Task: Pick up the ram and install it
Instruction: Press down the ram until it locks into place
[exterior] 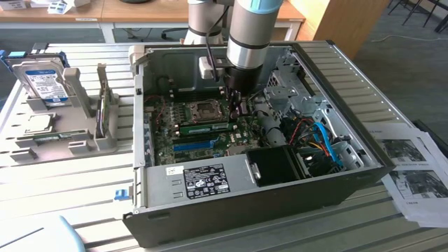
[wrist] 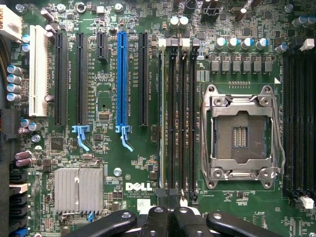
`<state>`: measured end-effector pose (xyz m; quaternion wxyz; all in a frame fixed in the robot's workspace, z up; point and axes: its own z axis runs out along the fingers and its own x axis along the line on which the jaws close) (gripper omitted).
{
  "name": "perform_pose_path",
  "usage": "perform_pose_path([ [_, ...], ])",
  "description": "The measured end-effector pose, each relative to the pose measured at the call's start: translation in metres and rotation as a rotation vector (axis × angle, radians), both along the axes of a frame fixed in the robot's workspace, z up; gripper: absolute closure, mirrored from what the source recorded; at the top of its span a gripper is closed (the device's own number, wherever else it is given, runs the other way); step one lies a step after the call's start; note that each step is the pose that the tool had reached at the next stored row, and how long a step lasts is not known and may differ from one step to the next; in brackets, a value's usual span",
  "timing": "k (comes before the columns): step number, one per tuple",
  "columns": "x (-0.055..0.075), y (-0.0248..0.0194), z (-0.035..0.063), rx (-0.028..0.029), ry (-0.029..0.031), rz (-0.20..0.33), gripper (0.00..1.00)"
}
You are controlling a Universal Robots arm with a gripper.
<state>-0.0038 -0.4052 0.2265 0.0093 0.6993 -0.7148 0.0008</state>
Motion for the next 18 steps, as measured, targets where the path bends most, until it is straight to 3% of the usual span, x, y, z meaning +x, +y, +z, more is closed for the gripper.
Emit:
perform_pose_path([
  [18, 0.0000, 0.0000, -0.0008, 0.0000, 0.0000, 0.000, 0.91],
])
